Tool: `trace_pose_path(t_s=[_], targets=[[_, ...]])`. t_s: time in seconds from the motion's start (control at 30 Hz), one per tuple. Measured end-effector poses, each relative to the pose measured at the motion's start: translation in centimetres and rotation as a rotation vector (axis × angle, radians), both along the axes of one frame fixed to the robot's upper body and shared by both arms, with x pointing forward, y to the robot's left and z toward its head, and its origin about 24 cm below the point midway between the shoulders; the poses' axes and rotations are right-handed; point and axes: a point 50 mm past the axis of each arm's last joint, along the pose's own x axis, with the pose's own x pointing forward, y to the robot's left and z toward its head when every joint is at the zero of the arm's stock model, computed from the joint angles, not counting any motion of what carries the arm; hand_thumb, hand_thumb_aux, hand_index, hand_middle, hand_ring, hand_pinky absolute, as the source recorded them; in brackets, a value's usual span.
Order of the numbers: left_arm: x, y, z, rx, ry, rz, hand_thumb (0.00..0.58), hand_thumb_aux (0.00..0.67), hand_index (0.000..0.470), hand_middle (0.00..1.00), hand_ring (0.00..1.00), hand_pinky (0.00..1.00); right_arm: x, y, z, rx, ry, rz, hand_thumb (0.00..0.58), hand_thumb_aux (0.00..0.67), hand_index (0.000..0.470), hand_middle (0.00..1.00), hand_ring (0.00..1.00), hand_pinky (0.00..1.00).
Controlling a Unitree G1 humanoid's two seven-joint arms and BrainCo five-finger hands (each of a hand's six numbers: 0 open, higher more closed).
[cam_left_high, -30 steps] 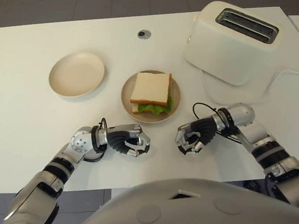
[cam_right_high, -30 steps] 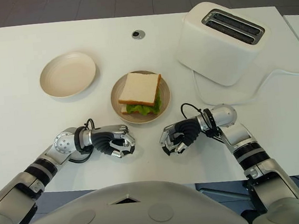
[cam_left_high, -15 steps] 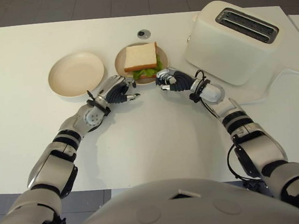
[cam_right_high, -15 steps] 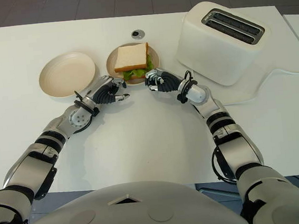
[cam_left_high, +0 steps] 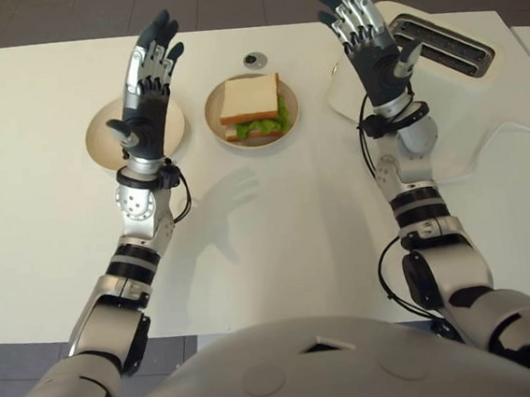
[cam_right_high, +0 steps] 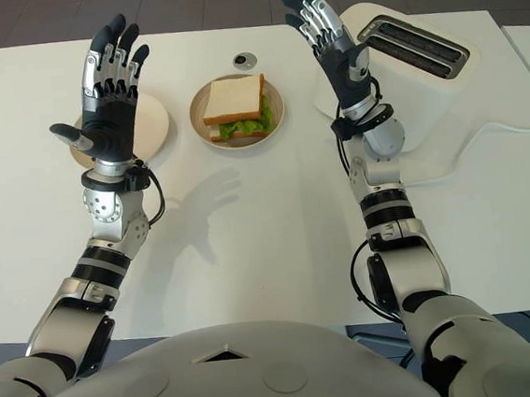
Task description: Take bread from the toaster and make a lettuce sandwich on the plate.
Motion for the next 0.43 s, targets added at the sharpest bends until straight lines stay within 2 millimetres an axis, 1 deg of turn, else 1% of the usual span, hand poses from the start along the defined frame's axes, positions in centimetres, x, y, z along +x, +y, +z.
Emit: trace_pose_path(t_s=[0.07,0.23,0.43], targets=[[0.00,-0.68,-0.03,0.013,-0.008,-0.008,0.000,0.000,0.000,0.00,0.00,0.00,-0.14,0.12,-0.13,-0.003,0.005,0.014,0.000,0.000,0.000,0.00,0.00,0.00],[-0.06,-1.19,0.06,0.064,-0.034,0.006,0.000,0.000,0.000,0.00,0.00,0.00,-0.21,0.53,-0.22,0.005,0.011,0.036,0.000,0.000,0.000,0.00,0.00,0.00],[0.00,-1.18,-0.07,0.081,-0.038,0.020,0.000,0.000,0.000,0.00,0.00,0.00,-0.22,0.17,-0.15,0.018,0.006,0.026,0.000,0.000,0.000,0.00,0.00,0.00]])
